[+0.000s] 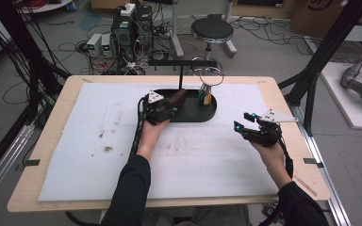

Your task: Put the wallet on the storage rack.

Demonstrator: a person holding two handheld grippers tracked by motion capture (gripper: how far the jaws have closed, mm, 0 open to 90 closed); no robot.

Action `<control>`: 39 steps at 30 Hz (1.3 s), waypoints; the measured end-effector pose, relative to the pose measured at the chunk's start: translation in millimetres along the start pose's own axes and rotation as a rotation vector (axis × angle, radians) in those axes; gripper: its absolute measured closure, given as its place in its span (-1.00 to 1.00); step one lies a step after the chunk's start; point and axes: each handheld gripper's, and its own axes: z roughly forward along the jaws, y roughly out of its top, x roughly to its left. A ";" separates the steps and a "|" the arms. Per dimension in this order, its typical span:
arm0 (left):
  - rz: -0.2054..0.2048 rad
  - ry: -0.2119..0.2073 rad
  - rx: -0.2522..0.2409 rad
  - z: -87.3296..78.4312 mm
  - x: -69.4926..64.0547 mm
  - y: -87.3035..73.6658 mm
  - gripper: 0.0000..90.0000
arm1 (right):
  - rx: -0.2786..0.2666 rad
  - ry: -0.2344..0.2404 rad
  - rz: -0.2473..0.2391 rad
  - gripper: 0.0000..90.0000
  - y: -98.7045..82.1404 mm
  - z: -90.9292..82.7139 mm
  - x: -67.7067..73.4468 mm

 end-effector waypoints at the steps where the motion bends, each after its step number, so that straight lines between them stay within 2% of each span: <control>1: 0.001 0.000 0.001 -0.6 0.2 0.3 -0.16 | -0.001 0.001 -0.001 -0.08 0.0 0.1 0.0; 8: -0.003 -0.015 0.027 -5.7 -1.3 3.7 -0.38 | -0.009 0.011 -0.001 -0.10 0.5 -0.6 1.3; 13: -0.016 -0.032 0.049 -14.0 -3.4 8.6 -0.39 | -0.017 0.013 -0.004 -0.11 0.7 -1.2 1.0; 18: 0.029 -0.033 0.063 -29.5 -10.0 17.7 -0.39 | -0.019 0.017 -0.007 -0.12 0.6 -1.0 1.1; 22: 0.082 -0.054 0.040 -47.2 -17.9 23.0 -0.39 | -0.021 0.016 -0.002 -0.14 0.7 -1.7 0.5; 24: 0.087 -0.094 0.026 -58.9 -21.2 22.0 -0.39 | -0.026 0.013 0.004 -0.17 0.7 -2.7 -0.4; 29: 0.119 -0.127 0.009 -89.0 -24.3 14.2 -0.39 | -0.035 0.005 0.023 -0.21 -0.5 -6.1 -3.3; 31: 0.122 -0.138 -0.012 -103.2 -23.1 10.5 -0.39 | -0.037 0.001 0.027 -0.22 -1.2 -7.1 -4.3; 35: 0.092 -0.179 -0.056 -130.7 -14.7 2.0 -0.39 | -0.037 -0.003 0.027 -0.28 -1.3 -7.0 -5.3; 39: 0.125 -0.168 -0.076 -156.0 -4.2 -5.0 -0.39 | -0.028 -0.003 0.022 -0.30 -1.6 -5.9 -4.7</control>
